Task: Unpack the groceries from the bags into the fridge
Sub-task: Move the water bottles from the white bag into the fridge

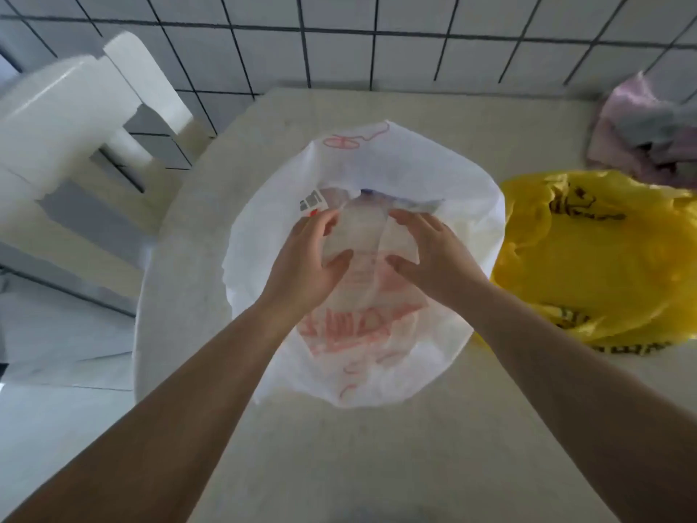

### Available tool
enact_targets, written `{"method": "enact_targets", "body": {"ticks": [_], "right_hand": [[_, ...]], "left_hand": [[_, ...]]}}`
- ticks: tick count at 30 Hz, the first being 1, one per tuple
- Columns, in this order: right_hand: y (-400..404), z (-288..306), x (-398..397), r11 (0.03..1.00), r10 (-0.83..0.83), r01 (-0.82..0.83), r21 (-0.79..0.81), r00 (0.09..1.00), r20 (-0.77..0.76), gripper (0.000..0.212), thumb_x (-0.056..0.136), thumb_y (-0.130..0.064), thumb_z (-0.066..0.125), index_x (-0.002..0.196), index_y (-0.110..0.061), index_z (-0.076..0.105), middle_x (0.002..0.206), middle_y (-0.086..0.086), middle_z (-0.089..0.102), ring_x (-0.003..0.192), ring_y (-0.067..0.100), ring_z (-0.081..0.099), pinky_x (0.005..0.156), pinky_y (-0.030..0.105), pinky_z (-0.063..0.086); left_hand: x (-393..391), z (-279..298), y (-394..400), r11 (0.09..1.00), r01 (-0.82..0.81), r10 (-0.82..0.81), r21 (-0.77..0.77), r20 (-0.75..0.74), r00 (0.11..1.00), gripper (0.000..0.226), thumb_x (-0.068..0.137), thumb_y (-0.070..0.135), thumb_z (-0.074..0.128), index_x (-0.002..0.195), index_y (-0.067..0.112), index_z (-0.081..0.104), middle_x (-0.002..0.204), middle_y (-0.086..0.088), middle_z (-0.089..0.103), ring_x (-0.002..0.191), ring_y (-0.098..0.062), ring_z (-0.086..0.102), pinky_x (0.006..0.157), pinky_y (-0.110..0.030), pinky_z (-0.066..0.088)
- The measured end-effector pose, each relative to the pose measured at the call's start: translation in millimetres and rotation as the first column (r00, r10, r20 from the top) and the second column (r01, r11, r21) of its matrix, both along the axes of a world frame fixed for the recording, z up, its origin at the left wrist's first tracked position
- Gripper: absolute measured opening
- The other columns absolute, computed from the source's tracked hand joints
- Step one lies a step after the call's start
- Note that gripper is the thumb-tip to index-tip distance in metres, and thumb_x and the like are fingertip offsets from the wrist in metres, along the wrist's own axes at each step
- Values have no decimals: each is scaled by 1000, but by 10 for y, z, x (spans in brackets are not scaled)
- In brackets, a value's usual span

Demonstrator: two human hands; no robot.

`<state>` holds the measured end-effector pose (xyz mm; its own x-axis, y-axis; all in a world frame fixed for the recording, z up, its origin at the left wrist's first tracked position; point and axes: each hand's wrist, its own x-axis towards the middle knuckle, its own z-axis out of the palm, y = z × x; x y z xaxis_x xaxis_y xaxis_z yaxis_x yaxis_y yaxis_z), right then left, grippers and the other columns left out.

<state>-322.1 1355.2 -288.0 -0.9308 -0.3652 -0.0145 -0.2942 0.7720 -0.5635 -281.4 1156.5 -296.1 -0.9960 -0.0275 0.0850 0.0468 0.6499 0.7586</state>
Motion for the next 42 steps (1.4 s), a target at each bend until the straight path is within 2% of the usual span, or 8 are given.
{"method": "enact_targets", "body": {"ticks": [9, 12, 18, 23, 30, 33, 37, 42], "right_hand": [[-12, -317, -1164, 933, 264, -300, 200, 946, 185, 90, 85, -34, 65, 150, -32, 2, 139, 1, 47, 122, 23, 49, 100, 37, 42], [-44, -357, -1465, 910, 303, -317, 268, 949, 93, 83, 89, -33, 60, 151, -24, 5, 142, 5, 44, 122, 24, 47, 98, 29, 37], [-193, -343, -1890, 965, 245, -255, 68, 962, 122, 53, 92, -18, 51, 142, -26, 36, 117, -3, 54, 93, 11, 50, 80, 18, 38], [-295, -413, -2201, 978, 137, -94, -187, 963, 231, 52, 92, -5, 50, 139, -24, 43, 116, -1, 55, 111, 18, 55, 100, 32, 44], [-385, -600, -2477, 880, 51, 239, -411, 812, 582, 41, 95, -6, 50, 136, -15, 49, 128, 9, 58, 109, 16, 59, 98, 30, 47], [-363, -652, -2492, 927, 4, 218, -306, 809, 587, 41, 96, -10, 50, 136, -18, 48, 125, 6, 60, 101, 14, 61, 84, 20, 51], [-268, -596, -2450, 963, -16, 138, -234, 889, 458, 45, 91, -10, 58, 134, -22, 51, 113, 1, 63, 108, 21, 61, 98, 36, 49], [-41, -393, -2168, 916, 0, 150, -372, 928, 373, 42, 86, 5, 59, 120, -21, 60, 112, 8, 64, 99, 10, 60, 98, 22, 44]], "left_hand": [[-879, -238, -46, 970, 69, -20, -233, 207, 978, 68, 87, 27, 63, 145, 22, 29, 142, 0, 45, 129, -19, 44, 105, -37, 37], [-1123, -283, -137, 941, 96, -23, -326, 222, 975, 72, 87, 28, 64, 147, 21, 25, 141, 0, 47, 129, -22, 45, 108, -39, 37], [-1591, -410, -263, 931, 158, -99, -328, 191, 977, 73, 88, 30, 62, 149, 22, 21, 145, -1, 44, 132, -22, 41, 107, -36, 35], [-1882, -439, -335, 969, 125, -94, -213, 152, 984, 79, 88, 30, 63, 150, 22, 15, 148, 0, 37, 134, -20, 38, 108, -35, 34], [-2156, -508, -457, 995, -10, -26, 103, 342, 939, 95, 84, 19, 69, 151, 23, 1, 144, -8, 42, 126, -21, 45, 100, -37, 44], [-2166, -607, -463, 995, -27, -17, 100, 417, 909, 82, 89, 16, 62, 151, 23, 9, 144, -10, 40, 120, -17, 46, 94, -28, 42], [-2115, -576, -459, 995, 87, -65, -58, 311, 948, 60, 90, 23, 61, 143, 17, 34, 125, -3, 51, 113, -18, 51, 94, -20, 41], [-1848, -517, -443, 966, 180, -146, -186, 184, 972, 56, 82, 51, 53, 128, 20, 52, 122, 5, 57, 113, -15, 54, 99, -34, 43]]}}
